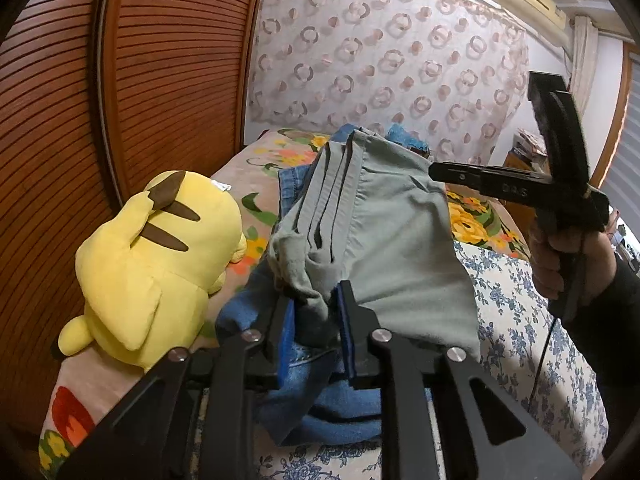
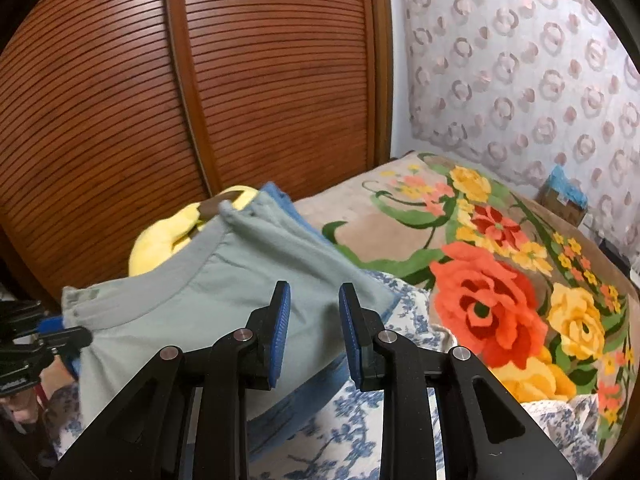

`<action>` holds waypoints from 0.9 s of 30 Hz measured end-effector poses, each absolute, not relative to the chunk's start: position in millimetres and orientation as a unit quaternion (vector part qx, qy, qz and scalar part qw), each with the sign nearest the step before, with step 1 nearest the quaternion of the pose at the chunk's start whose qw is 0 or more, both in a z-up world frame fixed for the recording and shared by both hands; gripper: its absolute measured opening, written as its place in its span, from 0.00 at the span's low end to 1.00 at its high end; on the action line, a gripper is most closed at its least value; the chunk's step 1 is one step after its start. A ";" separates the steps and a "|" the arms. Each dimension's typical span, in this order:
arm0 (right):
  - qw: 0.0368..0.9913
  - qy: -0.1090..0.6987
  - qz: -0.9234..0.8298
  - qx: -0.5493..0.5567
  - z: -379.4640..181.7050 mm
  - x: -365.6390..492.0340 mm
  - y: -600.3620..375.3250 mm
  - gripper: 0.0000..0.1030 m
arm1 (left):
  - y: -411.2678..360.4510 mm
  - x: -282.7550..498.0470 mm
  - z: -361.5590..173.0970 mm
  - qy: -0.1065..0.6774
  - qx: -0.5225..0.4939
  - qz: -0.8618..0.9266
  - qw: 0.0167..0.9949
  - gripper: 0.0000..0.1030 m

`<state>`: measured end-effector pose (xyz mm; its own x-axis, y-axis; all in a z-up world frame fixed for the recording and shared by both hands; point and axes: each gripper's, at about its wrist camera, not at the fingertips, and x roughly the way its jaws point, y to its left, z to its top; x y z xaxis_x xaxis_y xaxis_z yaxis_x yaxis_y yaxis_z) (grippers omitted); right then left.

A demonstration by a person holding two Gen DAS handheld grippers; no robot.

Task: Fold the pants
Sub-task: 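Carry the grey-green garment onto the folded blue denim with both tools, then lower the garment onto the denim stack and open both tools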

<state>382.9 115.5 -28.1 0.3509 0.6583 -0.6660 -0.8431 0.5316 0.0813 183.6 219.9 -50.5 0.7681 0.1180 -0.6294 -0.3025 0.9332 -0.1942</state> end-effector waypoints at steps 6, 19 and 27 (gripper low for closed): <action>0.807 0.326 0.472 -0.141 -25.7 357.3 112.8 0.24 | 216.0 173.8 -45.0 0.319 -0.129 0.120 0.931 0.40; 0.814 0.321 0.464 -0.138 -23.3 322.9 100.2 0.41 | 213.1 145.3 -39.4 0.320 -0.127 0.119 0.931 0.58; 0.822 0.320 0.452 -0.131 -24.3 299.2 89.3 0.57 | 203.5 126.8 -37.8 0.322 -0.113 0.124 0.932 0.58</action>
<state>299.2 89.3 -24.3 0.3855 0.6599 -0.6449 -0.8276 0.5563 0.0745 126.8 203.5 -37.8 0.7623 0.1588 -0.6274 -0.3038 0.9438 -0.1303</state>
